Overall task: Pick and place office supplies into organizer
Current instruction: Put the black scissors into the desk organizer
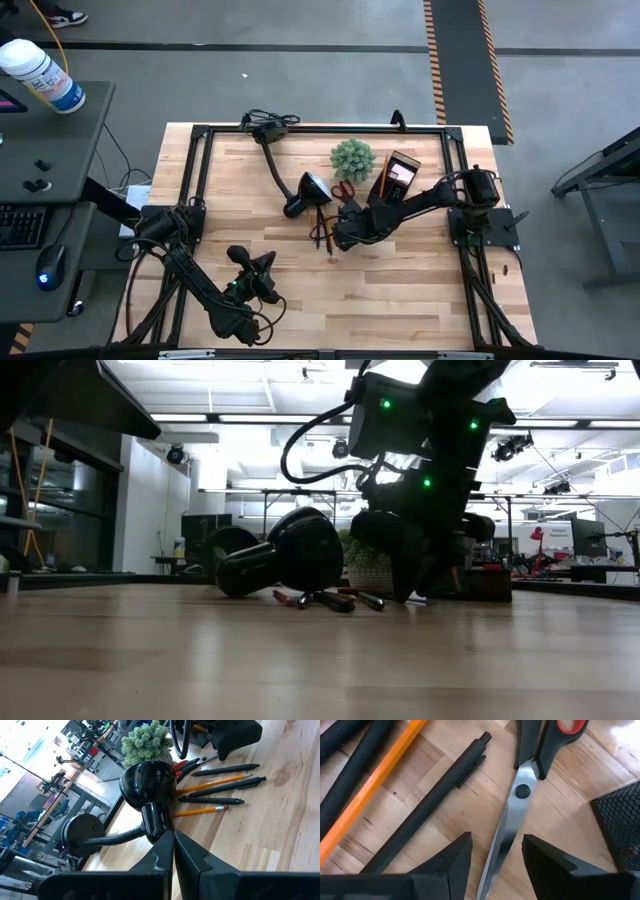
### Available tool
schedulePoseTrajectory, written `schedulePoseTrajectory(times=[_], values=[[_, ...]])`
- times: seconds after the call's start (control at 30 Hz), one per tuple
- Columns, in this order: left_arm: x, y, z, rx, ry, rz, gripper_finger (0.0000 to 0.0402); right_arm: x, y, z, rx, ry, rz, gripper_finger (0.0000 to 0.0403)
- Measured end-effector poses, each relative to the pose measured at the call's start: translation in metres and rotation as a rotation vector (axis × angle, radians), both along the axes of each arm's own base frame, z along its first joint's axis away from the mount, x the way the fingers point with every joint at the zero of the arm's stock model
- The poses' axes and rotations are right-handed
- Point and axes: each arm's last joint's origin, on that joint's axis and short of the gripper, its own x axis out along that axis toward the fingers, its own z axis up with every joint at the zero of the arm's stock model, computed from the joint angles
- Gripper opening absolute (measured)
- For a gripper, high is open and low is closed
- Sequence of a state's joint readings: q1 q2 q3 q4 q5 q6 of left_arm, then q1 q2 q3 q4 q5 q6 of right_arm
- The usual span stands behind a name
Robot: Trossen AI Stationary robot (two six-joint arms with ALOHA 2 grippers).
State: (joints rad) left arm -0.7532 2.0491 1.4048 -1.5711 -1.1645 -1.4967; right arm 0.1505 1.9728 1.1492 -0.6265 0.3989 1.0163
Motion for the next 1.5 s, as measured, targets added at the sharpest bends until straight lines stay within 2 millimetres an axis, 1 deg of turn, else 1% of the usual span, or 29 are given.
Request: schedulePoseTrajectory(times=[0.17,0.3,0.43,0.8,1.13,1.4,1.5], values=[[0.0,0.0,0.0,0.0,0.0,0.0,0.0005,-0.001,-0.001,-0.003,0.028,-0.008,-0.026,0.0172],[0.0,0.0,0.0,0.0,0.0,0.0,0.0005,-0.005,-0.002,-0.009,0.056,-0.029,-0.055,0.0161],[0.0,0.0,0.0,0.0,0.0,0.0,0.0005,-0.007,-0.001,-0.012,0.067,-0.059,-0.074,0.0142],[0.0,0.0,0.0,-0.001,-0.001,0.0,0.0005,-0.007,0.005,-0.013,0.063,-0.07,-0.058,0.0086],[0.0,0.0,0.0,-0.001,-0.001,0.0,0.0005,-0.011,0.02,-0.014,0.013,-0.076,-0.039,0.0022],[0.0,0.0,0.0,-0.001,-0.001,0.0,0.0005,-0.016,0.026,-0.013,-0.002,-0.046,-0.052,0.0021],[0.0,0.0,0.0,-0.001,-0.001,0.0,0.0005,-0.018,0.028,-0.013,-0.017,-0.042,-0.046,0.0014]])
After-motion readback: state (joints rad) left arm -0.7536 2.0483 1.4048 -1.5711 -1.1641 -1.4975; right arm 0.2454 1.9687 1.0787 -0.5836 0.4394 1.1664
